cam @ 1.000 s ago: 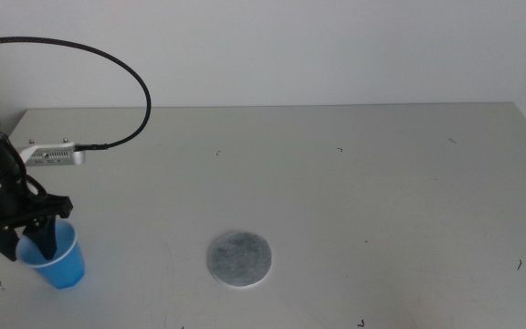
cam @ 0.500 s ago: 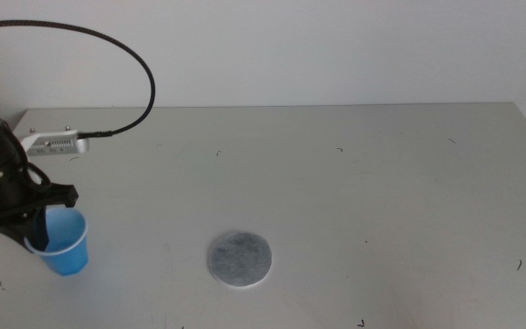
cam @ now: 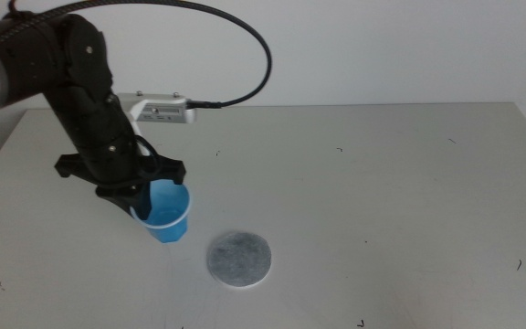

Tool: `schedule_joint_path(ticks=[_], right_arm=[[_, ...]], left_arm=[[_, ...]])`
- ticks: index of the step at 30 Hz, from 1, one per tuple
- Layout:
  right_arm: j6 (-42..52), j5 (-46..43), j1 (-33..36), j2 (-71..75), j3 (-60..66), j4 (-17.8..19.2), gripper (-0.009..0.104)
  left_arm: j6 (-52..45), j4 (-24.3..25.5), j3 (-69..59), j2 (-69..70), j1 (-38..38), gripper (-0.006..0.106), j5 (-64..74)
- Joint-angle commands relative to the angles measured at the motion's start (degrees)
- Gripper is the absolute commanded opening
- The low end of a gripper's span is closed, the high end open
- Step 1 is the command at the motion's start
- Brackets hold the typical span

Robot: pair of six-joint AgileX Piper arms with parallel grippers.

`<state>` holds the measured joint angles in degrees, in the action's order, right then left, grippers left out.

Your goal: Place an empty cup on a cup mat.

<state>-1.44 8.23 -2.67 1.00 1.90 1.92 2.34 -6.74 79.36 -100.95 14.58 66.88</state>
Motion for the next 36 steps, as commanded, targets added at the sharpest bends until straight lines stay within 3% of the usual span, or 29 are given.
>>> schedule_joint_path(ticks=[1, 13, 33, 34, 36], right_arm=[[0.49, -4.46, 0.11, 1.1, -0.66, 0.52, 0.094], [0.49, -4.46, 0.11, 1.1, -0.66, 0.52, 0.094], [0.49, -4.46, 0.11, 1.1, -0.66, 0.52, 0.094], [0.49, -4.46, 0.11, 1.1, -0.66, 0.52, 0.094], [0.49, -4.46, 0.11, 1.1, -0.66, 0.52, 0.094]], left_arm=[[2.9, -1.04, 1.8, 2.73, 3.53, 0.0, -1.64], [6.45, -0.92, 1.8, 1.78, 15.1, 0.0, -9.79], [6.83, -0.12, 1.8, -4.83, 15.78, 0.0, -11.39], [6.83, -0.27, 1.8, -5.48, 15.78, 0.008, -10.91], [6.83, -0.63, 1.8, -5.58, 15.78, 0.014, -10.8]])
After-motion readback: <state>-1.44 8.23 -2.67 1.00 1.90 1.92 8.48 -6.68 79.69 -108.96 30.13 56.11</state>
